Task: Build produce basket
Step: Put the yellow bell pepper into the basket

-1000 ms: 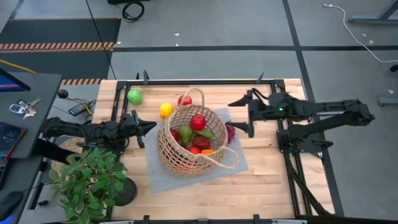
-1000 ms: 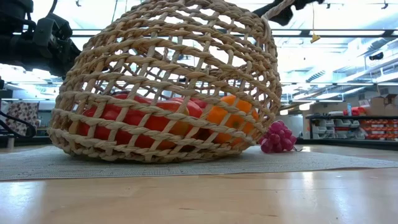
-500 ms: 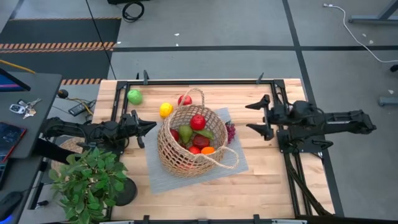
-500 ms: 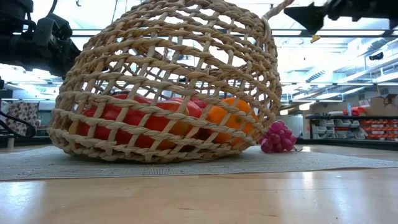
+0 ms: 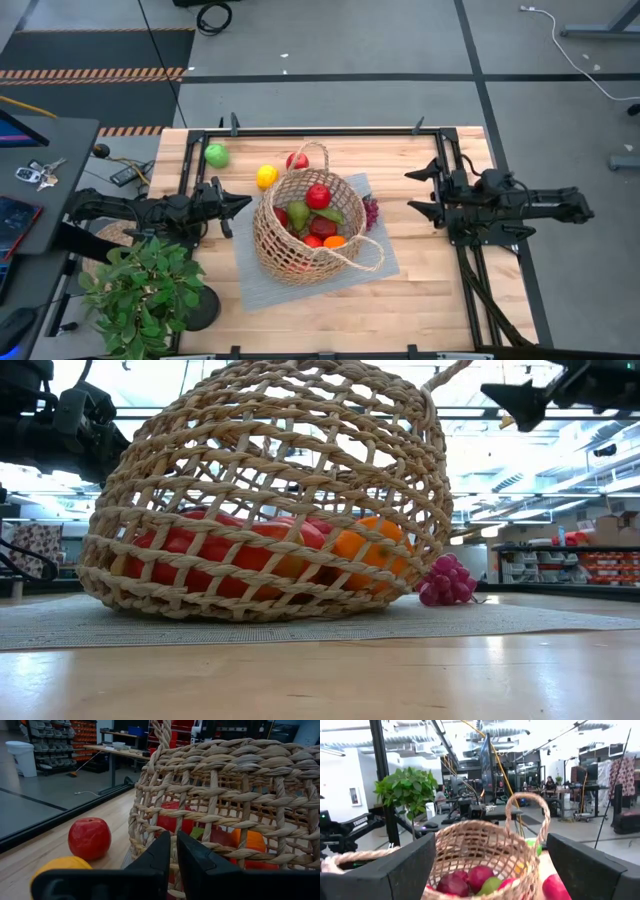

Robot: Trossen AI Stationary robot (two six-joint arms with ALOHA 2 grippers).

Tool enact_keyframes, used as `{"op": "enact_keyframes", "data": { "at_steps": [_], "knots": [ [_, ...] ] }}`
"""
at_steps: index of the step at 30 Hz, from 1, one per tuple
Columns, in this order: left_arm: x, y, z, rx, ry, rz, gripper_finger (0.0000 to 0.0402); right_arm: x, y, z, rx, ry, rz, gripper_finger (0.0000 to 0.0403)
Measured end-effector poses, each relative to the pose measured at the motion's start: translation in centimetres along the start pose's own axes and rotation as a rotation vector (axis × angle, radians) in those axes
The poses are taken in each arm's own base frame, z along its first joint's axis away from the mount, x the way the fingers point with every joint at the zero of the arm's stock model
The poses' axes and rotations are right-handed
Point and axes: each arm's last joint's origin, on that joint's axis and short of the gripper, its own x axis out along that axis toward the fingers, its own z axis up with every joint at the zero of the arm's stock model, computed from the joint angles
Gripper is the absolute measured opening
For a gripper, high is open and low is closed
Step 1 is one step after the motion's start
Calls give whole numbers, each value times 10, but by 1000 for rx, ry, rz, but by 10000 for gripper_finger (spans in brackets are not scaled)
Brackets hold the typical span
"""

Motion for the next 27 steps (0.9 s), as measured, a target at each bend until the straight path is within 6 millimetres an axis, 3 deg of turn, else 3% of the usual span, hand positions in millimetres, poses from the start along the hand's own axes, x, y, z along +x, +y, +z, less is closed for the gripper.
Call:
{"op": "enact_keyframes", "data": {
  "at_steps": [15, 27],
  "knots": [
    [0, 0, 0, 0, 0, 0, 38, -12, -4, -58, 156, 45, -7, 384],
    [0, 0, 0, 0, 0, 0, 32, -13, -5, -63, 165, 78, -10, 384]
  ]
}}
